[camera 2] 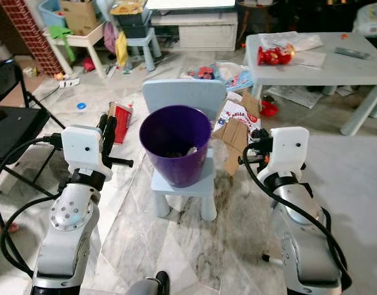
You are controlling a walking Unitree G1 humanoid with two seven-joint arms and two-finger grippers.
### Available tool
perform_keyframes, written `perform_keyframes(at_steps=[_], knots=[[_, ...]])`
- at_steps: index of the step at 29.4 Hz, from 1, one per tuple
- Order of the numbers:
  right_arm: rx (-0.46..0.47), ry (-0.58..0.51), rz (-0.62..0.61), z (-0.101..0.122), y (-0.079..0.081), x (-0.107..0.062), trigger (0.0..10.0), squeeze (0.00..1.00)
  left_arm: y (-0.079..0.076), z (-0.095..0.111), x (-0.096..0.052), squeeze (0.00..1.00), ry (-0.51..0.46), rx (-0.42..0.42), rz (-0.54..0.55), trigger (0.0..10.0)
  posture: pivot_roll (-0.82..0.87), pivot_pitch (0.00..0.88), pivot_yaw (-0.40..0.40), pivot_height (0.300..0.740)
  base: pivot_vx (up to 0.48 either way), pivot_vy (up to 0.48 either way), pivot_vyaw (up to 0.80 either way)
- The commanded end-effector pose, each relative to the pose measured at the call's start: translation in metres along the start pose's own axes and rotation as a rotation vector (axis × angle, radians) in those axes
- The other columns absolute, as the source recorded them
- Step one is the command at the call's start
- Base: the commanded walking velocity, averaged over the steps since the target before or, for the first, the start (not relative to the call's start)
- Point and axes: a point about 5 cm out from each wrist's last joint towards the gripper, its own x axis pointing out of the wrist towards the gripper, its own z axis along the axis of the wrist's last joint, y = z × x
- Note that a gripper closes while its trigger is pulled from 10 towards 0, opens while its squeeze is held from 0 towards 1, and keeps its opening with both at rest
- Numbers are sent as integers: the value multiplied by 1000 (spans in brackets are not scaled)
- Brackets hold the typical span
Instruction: Picking trash to rubbish bin
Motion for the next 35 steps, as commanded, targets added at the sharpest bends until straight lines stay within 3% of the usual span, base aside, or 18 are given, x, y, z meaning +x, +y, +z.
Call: perform_keyframes(at_steps=[1, 8, 35], knots=[[1, -15, 1, 3, -1, -2, 0, 0, -1, 3, 0, 0, -6, -8, 3, 0, -4, 110, 34, 740, 0, 0, 800], [11, -16, 0, 3, -1, -3, 0, 0, -1, 2, 1, 0, 2, -21, 3, 0, -7, 111, 33, 740, 73, 0, 229], [12, -30, -14, 6, -4, -3, 0, 0, -2, -1, 4, 0, 6, -34, -6, 0, -16, 108, 31, 740, 320, 0, 0]])
